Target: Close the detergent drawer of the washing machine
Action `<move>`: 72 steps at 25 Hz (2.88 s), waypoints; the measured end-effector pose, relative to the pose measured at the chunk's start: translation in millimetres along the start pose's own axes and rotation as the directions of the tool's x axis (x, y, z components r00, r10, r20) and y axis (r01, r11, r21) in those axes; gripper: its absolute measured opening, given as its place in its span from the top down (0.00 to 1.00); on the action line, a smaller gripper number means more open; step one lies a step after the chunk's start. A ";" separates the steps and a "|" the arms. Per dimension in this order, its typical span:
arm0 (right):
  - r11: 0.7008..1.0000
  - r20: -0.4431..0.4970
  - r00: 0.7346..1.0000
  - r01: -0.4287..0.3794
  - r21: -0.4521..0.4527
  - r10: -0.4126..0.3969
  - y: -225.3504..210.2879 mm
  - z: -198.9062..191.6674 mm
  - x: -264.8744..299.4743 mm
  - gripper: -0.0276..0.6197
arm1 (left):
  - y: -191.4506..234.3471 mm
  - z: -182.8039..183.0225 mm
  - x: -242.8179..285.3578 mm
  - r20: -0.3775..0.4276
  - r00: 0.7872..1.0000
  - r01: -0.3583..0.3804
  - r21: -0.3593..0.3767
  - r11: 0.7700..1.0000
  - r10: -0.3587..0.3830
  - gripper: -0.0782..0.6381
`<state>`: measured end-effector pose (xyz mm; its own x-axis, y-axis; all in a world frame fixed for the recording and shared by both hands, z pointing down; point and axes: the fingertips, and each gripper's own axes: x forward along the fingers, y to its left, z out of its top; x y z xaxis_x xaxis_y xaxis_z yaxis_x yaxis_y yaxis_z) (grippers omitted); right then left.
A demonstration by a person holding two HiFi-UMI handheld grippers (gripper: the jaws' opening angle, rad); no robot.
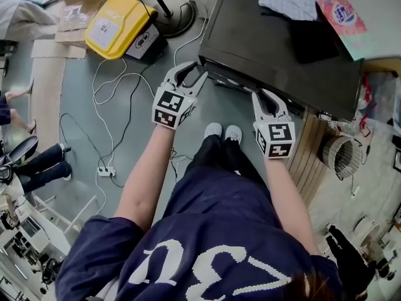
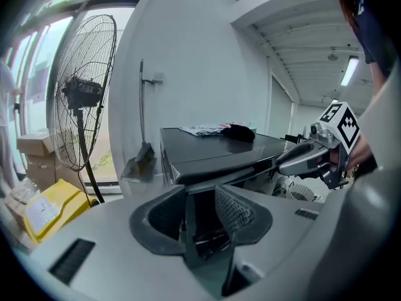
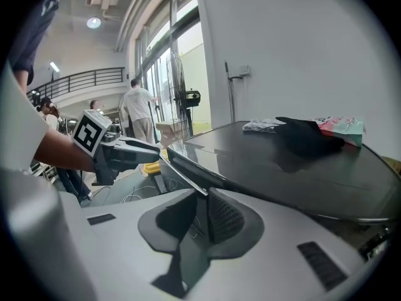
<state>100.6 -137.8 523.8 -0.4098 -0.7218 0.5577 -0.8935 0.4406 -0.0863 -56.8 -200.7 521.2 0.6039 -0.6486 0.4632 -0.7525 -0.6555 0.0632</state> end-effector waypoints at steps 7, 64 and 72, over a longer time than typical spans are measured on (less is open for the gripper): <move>1.000 0.003 1.000 0.021 0.020 -0.021 -2.6 1.8 2.8 0.84 | 2.5 1.6 3.3 0.009 1.000 -0.003 0.001 1.000 0.003 0.66; 0.999 0.030 0.999 0.043 0.006 -0.043 6.0 -3.7 20.3 0.93 | -14.8 -4.1 17.6 0.012 0.997 -0.072 -0.032 0.997 0.072 0.86; 0.998 0.034 0.998 0.055 0.021 -0.055 5.3 -2.4 20.5 0.94 | -13.9 -3.3 18.0 0.019 0.996 -0.084 -0.054 0.995 0.085 0.86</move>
<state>87.9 -149.0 536.9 -0.3655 -0.7627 0.5335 -0.9183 0.3892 -0.0727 -36.3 -202.0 531.6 0.5426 -0.7093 0.4500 -0.8137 -0.5769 0.0719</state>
